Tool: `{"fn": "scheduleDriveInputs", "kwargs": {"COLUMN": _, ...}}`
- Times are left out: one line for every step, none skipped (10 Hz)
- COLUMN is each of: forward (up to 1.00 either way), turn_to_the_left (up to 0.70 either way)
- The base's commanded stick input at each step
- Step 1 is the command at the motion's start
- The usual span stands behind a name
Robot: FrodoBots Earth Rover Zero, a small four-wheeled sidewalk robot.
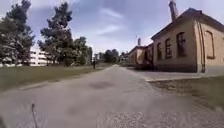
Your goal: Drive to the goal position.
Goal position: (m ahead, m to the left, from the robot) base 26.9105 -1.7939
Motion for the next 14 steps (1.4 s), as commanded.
{"fn": "scheduleDriveInputs", "kwargs": {"forward": 0.85, "turn_to_the_left": -0.34}}
{"fn": "scheduleDriveInputs", "kwargs": {"forward": 0.85, "turn_to_the_left": -0.34}}
{"fn": "scheduleDriveInputs", "kwargs": {"forward": 0.85, "turn_to_the_left": -0.34}}
{"fn": "scheduleDriveInputs", "kwargs": {"forward": 0.85, "turn_to_the_left": -0.31}}
{"fn": "scheduleDriveInputs", "kwargs": {"forward": 0.85, "turn_to_the_left": -0.15}}
{"fn": "scheduleDriveInputs", "kwargs": {"forward": 0.85, "turn_to_the_left": 0.00}}
{"fn": "scheduleDriveInputs", "kwargs": {"forward": 0.85, "turn_to_the_left": 0.00}}
{"fn": "scheduleDriveInputs", "kwargs": {"forward": 0.85, "turn_to_the_left": 0.00}}
{"fn": "scheduleDriveInputs", "kwargs": {"forward": 0.85, "turn_to_the_left": 0.00}}
{"fn": "scheduleDriveInputs", "kwargs": {"forward": 0.85, "turn_to_the_left": 0.00}}
{"fn": "scheduleDriveInputs", "kwargs": {"forward": 0.85, "turn_to_the_left": 0.00}}
{"fn": "scheduleDriveInputs", "kwargs": {"forward": 0.85, "turn_to_the_left": 0.00}}
{"fn": "scheduleDriveInputs", "kwargs": {"forward": 0.85, "turn_to_the_left": 0.00}}
{"fn": "scheduleDriveInputs", "kwargs": {"forward": 0.85, "turn_to_the_left": 0.00}}
